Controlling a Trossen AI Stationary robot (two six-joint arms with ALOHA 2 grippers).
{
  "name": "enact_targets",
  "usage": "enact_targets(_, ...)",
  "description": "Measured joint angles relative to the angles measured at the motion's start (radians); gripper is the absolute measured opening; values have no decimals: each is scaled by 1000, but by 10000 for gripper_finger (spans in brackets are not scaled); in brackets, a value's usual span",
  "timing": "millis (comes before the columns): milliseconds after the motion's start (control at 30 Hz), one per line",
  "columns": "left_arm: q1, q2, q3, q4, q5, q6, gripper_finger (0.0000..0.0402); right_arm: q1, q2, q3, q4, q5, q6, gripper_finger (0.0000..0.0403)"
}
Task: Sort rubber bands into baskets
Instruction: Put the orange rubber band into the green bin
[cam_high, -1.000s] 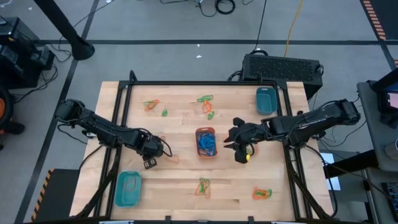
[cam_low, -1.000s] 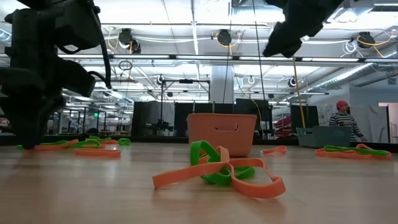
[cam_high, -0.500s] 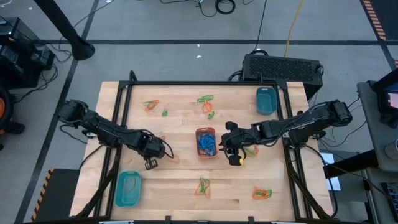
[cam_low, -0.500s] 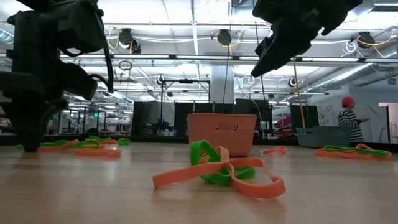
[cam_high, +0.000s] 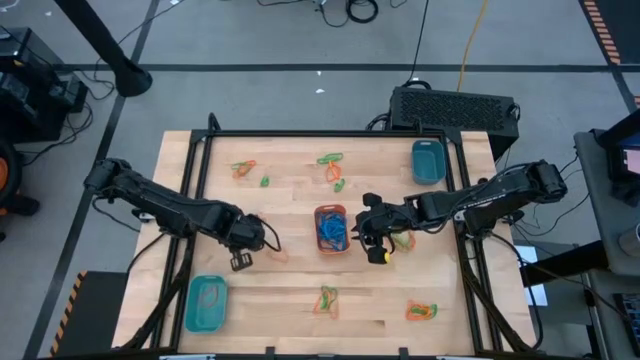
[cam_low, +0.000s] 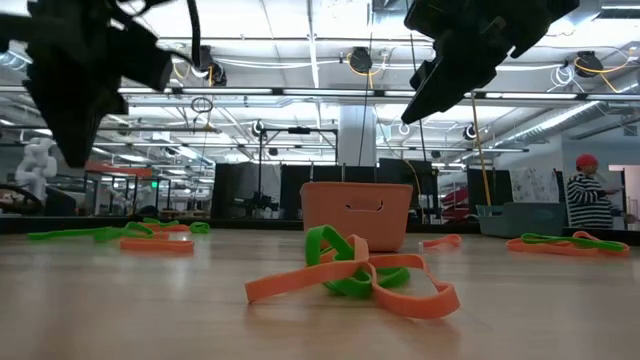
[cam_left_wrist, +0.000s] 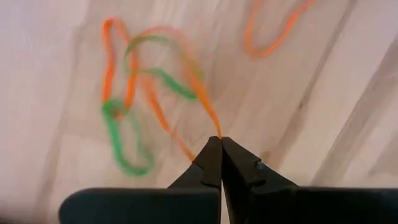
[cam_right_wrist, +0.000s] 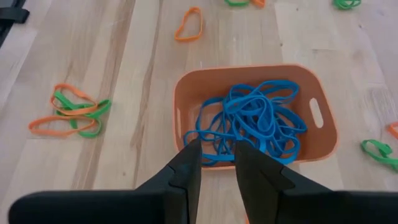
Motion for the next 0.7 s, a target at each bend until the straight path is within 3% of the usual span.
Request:
enact_targets(133, -20, -14, 50, -58, 14, -37, 2, 0, 0, 0, -1, 0, 17, 89)
enact_targets(267, -70, -17, 82, -51, 140, -101, 1, 0, 0, 0, -2, 0, 28, 89)
enact_targets(467, -191, -17, 90, -55, 351, -353, 1, 0, 0, 0, -2, -1, 29, 89)
enact_targets(700, -354, -17, 90, -55, 454, -621, 1, 0, 0, 0, -2, 0, 56, 89)
